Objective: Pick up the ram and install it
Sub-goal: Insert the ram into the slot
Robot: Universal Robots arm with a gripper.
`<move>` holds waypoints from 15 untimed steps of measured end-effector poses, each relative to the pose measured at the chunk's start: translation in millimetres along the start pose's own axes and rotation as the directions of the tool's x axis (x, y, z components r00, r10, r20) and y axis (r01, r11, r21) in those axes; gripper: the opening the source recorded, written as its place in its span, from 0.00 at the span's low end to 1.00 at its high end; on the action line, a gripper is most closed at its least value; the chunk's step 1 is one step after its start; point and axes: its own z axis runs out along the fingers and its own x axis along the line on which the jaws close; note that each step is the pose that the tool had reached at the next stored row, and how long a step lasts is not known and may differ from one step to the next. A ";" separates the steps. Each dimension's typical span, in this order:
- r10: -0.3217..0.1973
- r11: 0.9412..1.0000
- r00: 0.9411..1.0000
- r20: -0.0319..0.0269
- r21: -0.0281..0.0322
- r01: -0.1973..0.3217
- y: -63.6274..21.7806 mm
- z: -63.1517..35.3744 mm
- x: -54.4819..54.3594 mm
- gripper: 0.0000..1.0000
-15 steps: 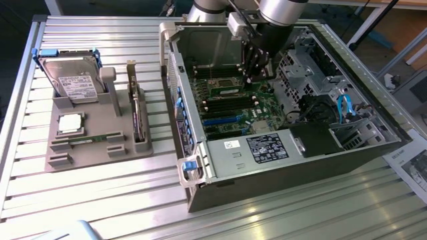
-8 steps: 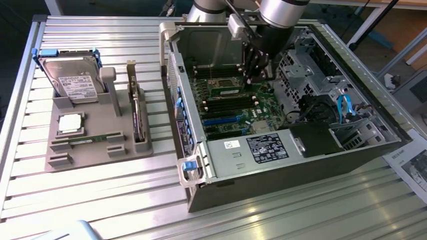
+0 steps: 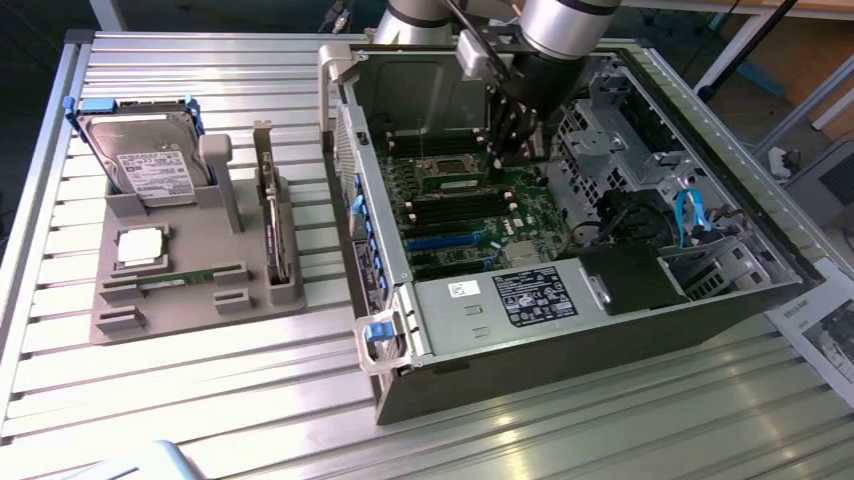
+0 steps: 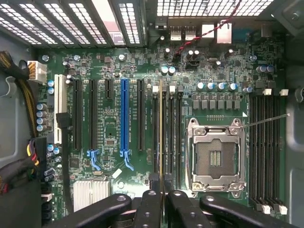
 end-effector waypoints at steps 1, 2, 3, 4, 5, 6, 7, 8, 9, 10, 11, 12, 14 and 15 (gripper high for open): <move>0.000 1.000 1.000 0.000 0.000 0.000 -1.4 0.5 0.0 0.12; 0.000 1.000 1.000 0.001 0.000 0.000 -2.5 1.0 0.0 0.12; 0.000 1.000 1.000 0.001 0.000 0.000 -3.0 2.2 -0.1 0.12; 0.000 1.000 1.000 0.001 0.000 0.000 -3.2 5.2 -0.1 0.12; 0.000 1.000 1.000 0.001 0.000 0.000 -3.4 8.5 -0.1 0.12; 0.000 1.000 1.000 0.001 0.000 0.000 -3.5 11.7 -0.2 0.12; 0.000 1.000 1.000 0.001 0.000 0.000 -3.7 13.7 -0.2 0.12; 0.000 1.000 1.000 0.001 0.000 0.000 -3.8 15.4 -0.2 0.12; 0.000 1.000 1.000 0.001 0.000 0.000 -3.8 16.8 -0.2 0.12; 0.000 1.000 1.000 0.001 0.000 0.000 -3.9 19.0 -0.2 0.12; 0.000 1.000 1.000 0.001 0.000 0.000 -4.0 20.5 -0.3 0.12; 0.000 1.000 1.000 0.001 0.000 0.000 -4.1 21.7 -0.3 0.12; 0.000 1.000 1.000 0.001 0.000 0.000 -4.2 23.3 -0.3 0.12; 0.000 1.000 1.000 0.001 0.000 0.000 -4.2 23.4 -0.3 0.12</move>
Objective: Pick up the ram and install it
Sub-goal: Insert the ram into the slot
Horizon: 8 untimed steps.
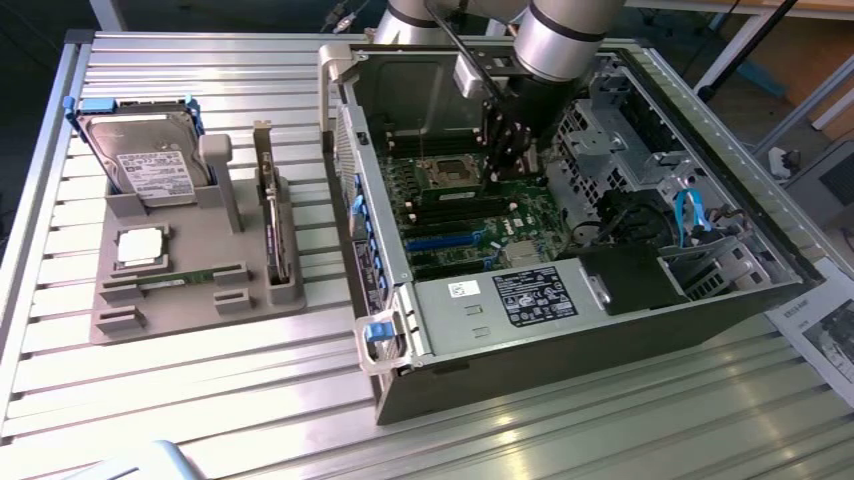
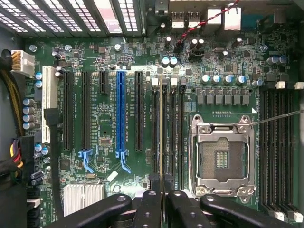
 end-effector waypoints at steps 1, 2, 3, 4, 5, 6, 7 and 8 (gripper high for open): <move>0.000 1.000 1.000 0.000 0.000 0.000 0.0 0.0 0.0 0.12; 0.000 1.000 1.000 0.000 0.000 0.000 0.0 0.1 0.0 0.12; 0.000 1.000 1.000 0.000 0.000 0.000 -0.1 0.2 0.0 0.12; 0.000 1.000 1.000 0.000 0.000 0.000 -0.1 0.7 -0.1 0.12; 0.000 1.000 1.000 0.001 0.000 0.000 -0.1 1.3 -0.1 0.12; 0.000 1.000 1.000 0.000 0.000 0.000 -0.2 1.9 -0.1 0.12; 0.000 1.000 1.000 0.000 0.000 0.000 -0.2 3.0 -0.1 0.12; 0.000 1.000 1.000 0.000 0.000 0.000 -0.3 4.0 -0.1 0.12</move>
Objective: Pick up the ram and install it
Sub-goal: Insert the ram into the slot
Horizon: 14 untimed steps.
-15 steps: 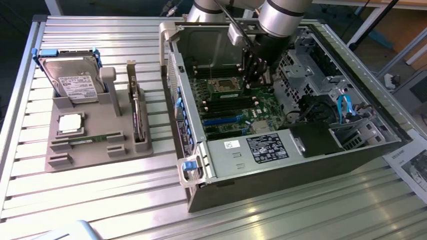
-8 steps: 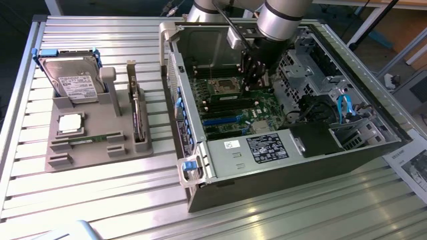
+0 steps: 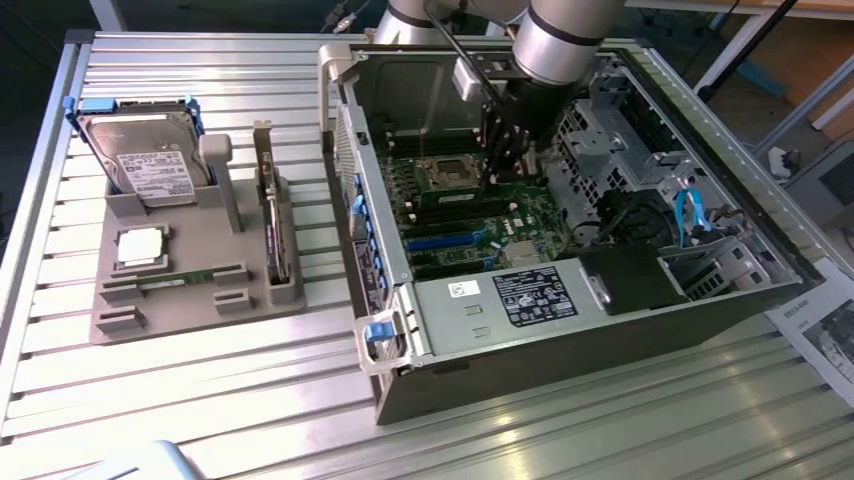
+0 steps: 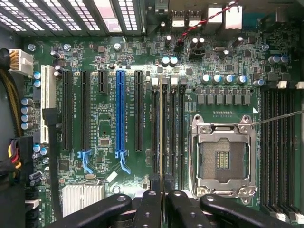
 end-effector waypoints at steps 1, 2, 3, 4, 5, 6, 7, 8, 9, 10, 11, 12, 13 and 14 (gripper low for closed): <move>0.000 1.000 1.000 0.000 0.000 0.000 -0.1 0.9 0.0 0.12; 0.000 1.000 1.000 0.000 0.000 0.000 -0.1 1.9 0.0 0.12; 0.000 1.000 1.000 0.000 0.000 0.000 -0.2 2.9 0.0 0.12; 0.000 1.000 1.000 0.000 0.000 0.000 -0.3 3.9 0.0 0.12; 0.000 1.000 1.000 0.000 0.000 0.000 -0.4 4.8 0.0 0.12; 0.000 1.000 1.000 0.000 0.000 0.000 -0.5 5.7 0.0 0.12; 0.000 1.000 1.000 0.000 0.000 0.000 -0.5 6.4 0.0 0.12; 0.000 1.000 1.000 0.000 0.000 0.000 -0.5 6.8 0.0 0.12; 0.000 1.000 1.000 0.000 0.000 0.000 -0.5 6.8 0.1 0.12; 0.000 1.000 1.000 0.000 0.000 0.000 -0.5 6.8 0.1 0.12; 0.000 1.000 1.000 0.000 0.000 0.000 -0.6 7.0 0.0 0.12; 0.000 1.000 1.000 0.000 0.000 0.000 -1.6 7.1 0.0 0.12; 0.000 1.000 1.000 0.000 0.000 0.000 -2.5 7.2 0.1 0.12; 0.000 1.000 1.000 0.000 0.000 0.000 -2.6 7.3 0.6 0.12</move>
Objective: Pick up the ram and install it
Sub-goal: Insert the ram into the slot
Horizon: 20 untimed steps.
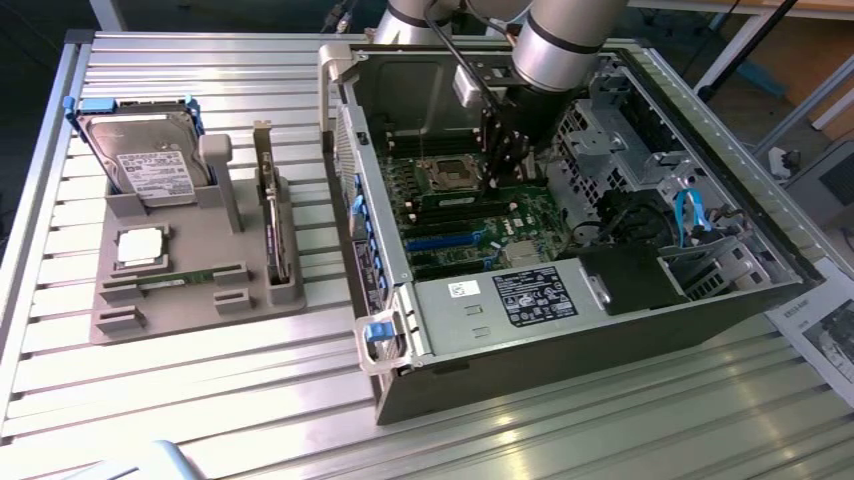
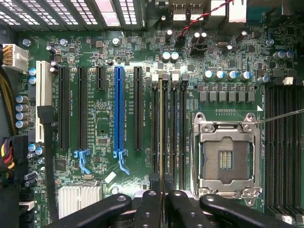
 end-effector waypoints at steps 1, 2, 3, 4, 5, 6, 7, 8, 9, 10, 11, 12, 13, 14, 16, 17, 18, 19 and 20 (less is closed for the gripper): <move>0.000 1.000 1.000 0.000 0.000 0.000 -0.1 -0.1 0.3 0.12; 0.000 1.000 1.000 0.000 0.000 0.000 -0.1 0.0 0.7 0.12; 0.000 1.000 1.000 0.000 0.000 0.000 -0.2 0.0 1.4 0.12; 0.000 1.000 1.000 0.000 0.000 0.000 -0.3 0.2 2.2 0.12; 0.001 1.000 1.000 0.000 0.000 -0.001 -0.4 0.4 3.1 0.12; 0.001 1.000 1.000 0.000 0.000 -0.001 -0.5 1.0 3.8 0.12; 0.001 1.000 1.000 0.000 0.000 -0.001 -0.5 1.5 4.1 0.12; 0.001 1.000 1.000 0.000 0.000 -0.001 -0.6 1.9 4.3 0.12; 0.001 1.000 1.000 0.000 0.000 -0.001 -0.5 1.9 4.3 0.12; 0.001 1.000 1.000 0.000 0.000 -0.001 -0.6 2.0 4.2 0.12; 0.001 1.000 1.000 0.000 0.000 -0.001 -0.6 2.2 4.2 0.12; 0.001 1.000 1.000 0.000 0.000 -0.001 -0.6 2.3 4.2 0.12; 0.001 1.000 1.000 0.000 0.000 -0.001 -0.4 2.4 4.2 0.12; 0.001 1.000 1.000 0.000 0.000 -0.001 -0.2 2.6 4.2 0.12; 0.001 1.000 1.000 0.000 0.000 -0.001 0.4 2.8 4.3 0.12; 0.001 1.000 1.000 0.000 0.000 -0.001 0.6 2.9 4.2 0.12; 0.001 1.000 1.000 0.000 0.000 -0.001 0.9 3.0 4.2 0.12; 0.001 1.000 1.000 0.000 0.000 -0.001 1.1 3.0 4.2 0.12; 0.000 1.000 1.000 0.000 0.000 0.000 1.3 3.0 4.2 0.12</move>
